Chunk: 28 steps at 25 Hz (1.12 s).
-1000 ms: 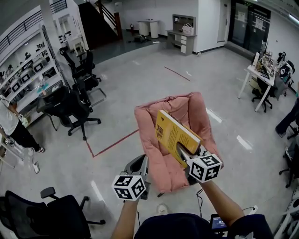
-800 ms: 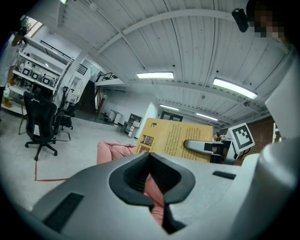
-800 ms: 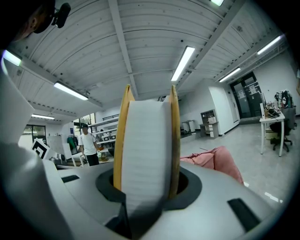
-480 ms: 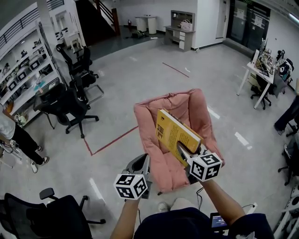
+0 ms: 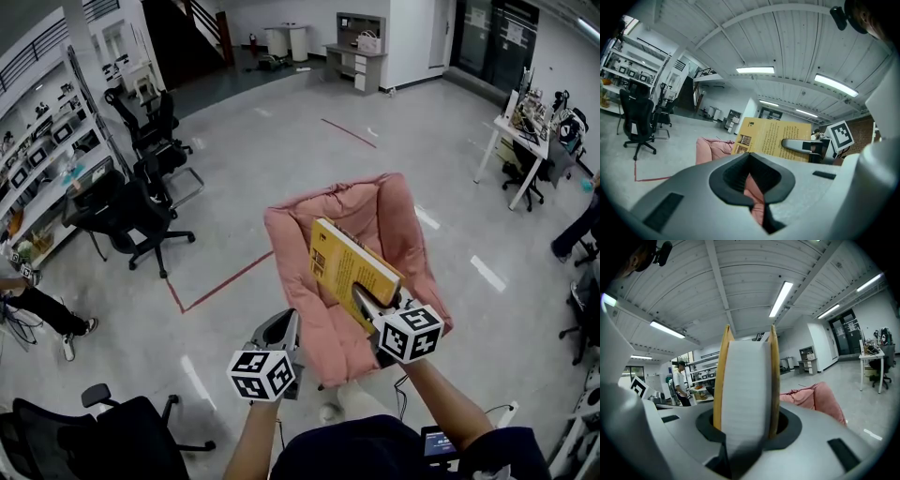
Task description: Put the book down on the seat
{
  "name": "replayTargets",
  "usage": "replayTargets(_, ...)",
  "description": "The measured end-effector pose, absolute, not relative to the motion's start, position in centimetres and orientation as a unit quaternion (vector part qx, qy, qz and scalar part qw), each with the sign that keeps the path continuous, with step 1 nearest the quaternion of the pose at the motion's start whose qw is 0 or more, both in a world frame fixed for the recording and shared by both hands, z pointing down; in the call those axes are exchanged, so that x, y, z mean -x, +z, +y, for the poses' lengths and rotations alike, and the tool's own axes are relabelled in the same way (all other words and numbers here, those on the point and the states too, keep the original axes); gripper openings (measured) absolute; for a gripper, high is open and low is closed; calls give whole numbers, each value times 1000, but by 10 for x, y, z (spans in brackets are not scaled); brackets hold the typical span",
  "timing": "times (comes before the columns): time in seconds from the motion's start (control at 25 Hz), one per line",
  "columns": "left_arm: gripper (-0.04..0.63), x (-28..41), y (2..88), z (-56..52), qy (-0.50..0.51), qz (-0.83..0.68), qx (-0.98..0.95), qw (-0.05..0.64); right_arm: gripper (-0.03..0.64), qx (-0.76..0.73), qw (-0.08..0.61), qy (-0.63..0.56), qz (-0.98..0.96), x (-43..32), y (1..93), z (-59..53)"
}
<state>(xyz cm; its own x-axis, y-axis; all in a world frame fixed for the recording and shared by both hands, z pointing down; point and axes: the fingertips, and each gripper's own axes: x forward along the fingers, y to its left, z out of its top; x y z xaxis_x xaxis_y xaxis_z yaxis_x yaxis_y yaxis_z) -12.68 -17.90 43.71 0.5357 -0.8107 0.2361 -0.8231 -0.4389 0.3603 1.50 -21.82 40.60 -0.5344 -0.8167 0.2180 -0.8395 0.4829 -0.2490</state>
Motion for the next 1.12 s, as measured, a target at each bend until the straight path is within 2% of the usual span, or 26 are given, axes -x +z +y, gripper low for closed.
replayTargets(0.56, 5, 112, 454, -227, 18, -482, -842, 242, 155, -486, 57, 193, -851, -35, 436, -266)
replayTargets(1.12, 5, 93, 480, -269, 36, -483, -830, 276, 155, -483, 107, 235, -837, -55, 486, -315)
